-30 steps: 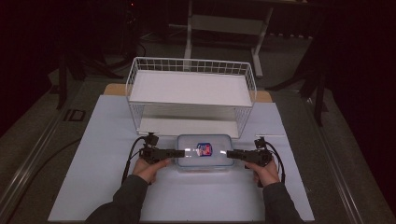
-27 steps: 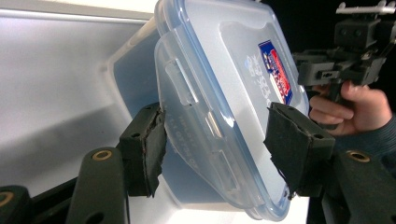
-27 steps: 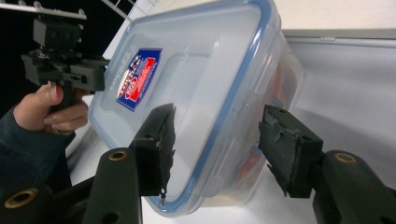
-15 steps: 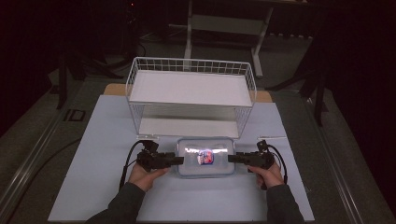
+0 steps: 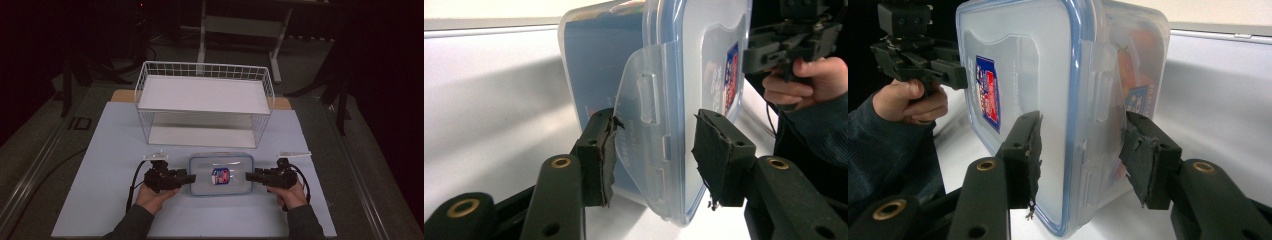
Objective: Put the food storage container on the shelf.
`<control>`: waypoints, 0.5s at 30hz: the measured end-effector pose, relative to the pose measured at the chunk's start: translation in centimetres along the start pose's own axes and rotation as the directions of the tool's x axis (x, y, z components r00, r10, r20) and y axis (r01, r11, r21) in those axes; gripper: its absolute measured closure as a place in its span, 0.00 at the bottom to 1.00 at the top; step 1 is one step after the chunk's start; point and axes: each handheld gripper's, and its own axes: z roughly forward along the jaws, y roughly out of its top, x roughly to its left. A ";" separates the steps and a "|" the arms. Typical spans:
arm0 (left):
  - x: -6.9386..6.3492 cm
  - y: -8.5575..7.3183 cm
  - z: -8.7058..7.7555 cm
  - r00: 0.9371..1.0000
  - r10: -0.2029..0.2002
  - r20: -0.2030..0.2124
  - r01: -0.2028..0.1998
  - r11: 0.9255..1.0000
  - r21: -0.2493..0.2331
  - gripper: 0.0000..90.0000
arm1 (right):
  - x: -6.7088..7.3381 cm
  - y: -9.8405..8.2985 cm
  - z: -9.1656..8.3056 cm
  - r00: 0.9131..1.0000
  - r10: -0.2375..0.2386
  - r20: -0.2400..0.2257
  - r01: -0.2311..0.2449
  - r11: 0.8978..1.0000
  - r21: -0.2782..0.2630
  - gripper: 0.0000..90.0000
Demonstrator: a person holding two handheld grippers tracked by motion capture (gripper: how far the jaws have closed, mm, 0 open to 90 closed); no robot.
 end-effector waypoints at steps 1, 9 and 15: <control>-0.1 -0.1 0.0 1.000 0.004 -0.007 -0.004 1.000 -0.005 0.57 | 0.3 -0.1 -0.1 1.000 -0.002 0.008 0.002 1.000 0.000 0.57; -0.4 -0.5 -0.1 1.000 -0.005 -0.022 0.004 1.000 -0.031 0.55 | 2.1 -0.9 -0.4 0.997 -0.032 0.068 0.034 0.999 -0.027 0.58; -0.5 -0.4 -0.4 0.999 -0.010 -0.033 0.009 0.999 -0.034 0.55 | 2.4 -1.0 -0.2 0.996 -0.044 0.075 0.047 0.998 -0.038 0.58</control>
